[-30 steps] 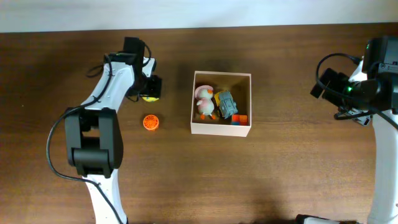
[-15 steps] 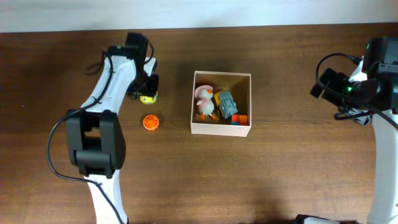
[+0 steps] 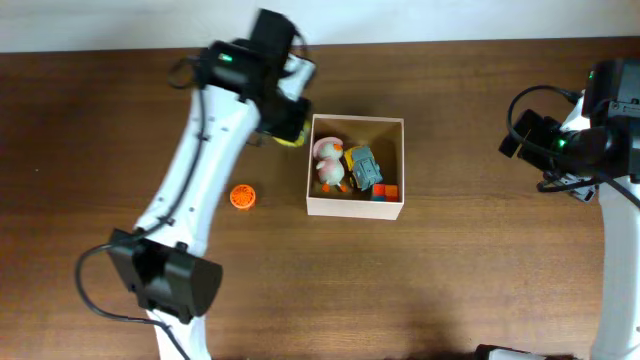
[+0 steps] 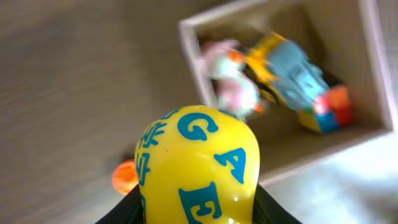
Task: Pack container
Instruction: 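Lift the yellow ball with the left gripper and drop it in the box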
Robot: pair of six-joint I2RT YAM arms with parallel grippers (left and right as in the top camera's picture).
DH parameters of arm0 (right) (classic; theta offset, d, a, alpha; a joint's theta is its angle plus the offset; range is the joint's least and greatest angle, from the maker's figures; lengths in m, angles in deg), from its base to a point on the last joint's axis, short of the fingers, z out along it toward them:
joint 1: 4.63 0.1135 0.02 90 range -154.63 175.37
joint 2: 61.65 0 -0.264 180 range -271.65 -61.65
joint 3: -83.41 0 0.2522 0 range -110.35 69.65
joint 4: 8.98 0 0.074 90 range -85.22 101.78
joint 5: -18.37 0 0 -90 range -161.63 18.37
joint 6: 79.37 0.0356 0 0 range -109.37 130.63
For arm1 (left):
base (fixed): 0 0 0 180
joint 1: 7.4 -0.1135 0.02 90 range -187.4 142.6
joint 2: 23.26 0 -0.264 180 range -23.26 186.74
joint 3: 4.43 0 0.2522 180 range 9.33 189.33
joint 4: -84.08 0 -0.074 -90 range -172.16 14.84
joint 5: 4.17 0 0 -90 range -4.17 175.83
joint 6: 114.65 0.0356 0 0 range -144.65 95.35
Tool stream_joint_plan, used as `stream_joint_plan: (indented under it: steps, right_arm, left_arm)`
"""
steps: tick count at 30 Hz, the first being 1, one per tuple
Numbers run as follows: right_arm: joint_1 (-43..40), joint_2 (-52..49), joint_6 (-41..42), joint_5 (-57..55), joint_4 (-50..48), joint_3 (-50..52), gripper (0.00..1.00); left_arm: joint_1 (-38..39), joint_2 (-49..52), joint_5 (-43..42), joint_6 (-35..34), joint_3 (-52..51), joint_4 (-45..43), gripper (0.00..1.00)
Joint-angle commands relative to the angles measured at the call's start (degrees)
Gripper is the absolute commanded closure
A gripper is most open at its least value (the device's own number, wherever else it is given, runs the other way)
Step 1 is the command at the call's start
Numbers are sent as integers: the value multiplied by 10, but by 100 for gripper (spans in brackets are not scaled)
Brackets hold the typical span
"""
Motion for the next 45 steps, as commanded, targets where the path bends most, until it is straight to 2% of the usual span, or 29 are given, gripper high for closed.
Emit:
stream_joint_plan:
  steps: [1, 8, 15, 18, 20, 22, 27, 28, 31, 34, 38, 39, 42, 43, 44, 45]
  right_arm:
    - [-5, -1, 5, 3, -1, -4, 1]
    - [-5, -1, 5, 3, -1, -4, 1]
    - [-5, -1, 5, 3, -1, -4, 1]
    - [-5, -1, 5, 3, -1, -4, 1]
    - [-5, -1, 5, 3, -1, -4, 1]
    - [-5, -1, 5, 3, -1, -4, 1]
    - [-5, -1, 5, 3, -1, -4, 1]
    - [-5, -1, 5, 3, -1, -4, 1]
    - [-5, -1, 5, 3, -1, -4, 1]
    - [-5, -1, 5, 3, -1, -4, 1]
    - [-5, -1, 5, 3, -1, -4, 1]
    - [-5, -1, 5, 3, -1, -4, 1]
    - [-5, -1, 5, 3, -1, -4, 1]
    - [-5, -1, 5, 3, -1, -4, 1]
    - [-5, -1, 5, 3, -1, -4, 1]
    - [-5, -1, 5, 3, -1, -4, 1]
  left_arm:
    - [41, 7, -10, -2, -23, 2, 80]
    - [90, 7, 29, -6, -94, -24, 70]
    - [89, 7, 27, -6, -216, -129, 64]
    - [89, 7, 20, -6, -248, -156, 58]
    - [89, 7, 20, -6, -251, -156, 49]
    - [89, 7, 20, -6, -249, -157, 31]
    - [89, 5, 20, -6, -215, -139, 13]
    - [89, 5, 20, -6, -199, -130, 7]
    - [89, 4, 20, -6, -148, -95, 2]
    - [89, 3, 21, -6, -93, -56, 3]
    - [82, 3, 70, -6, -35, 6, 11]
    - [77, 3, 88, -6, -29, 19, 17]
    - [52, 4, 138, -17, -30, 54, 16]
    - [40, 4, 145, -21, -33, 60, 13]
    - [26, 4, 145, -24, -37, 63, 5]
    - [9, 4, 144, -31, -41, 64, 5]
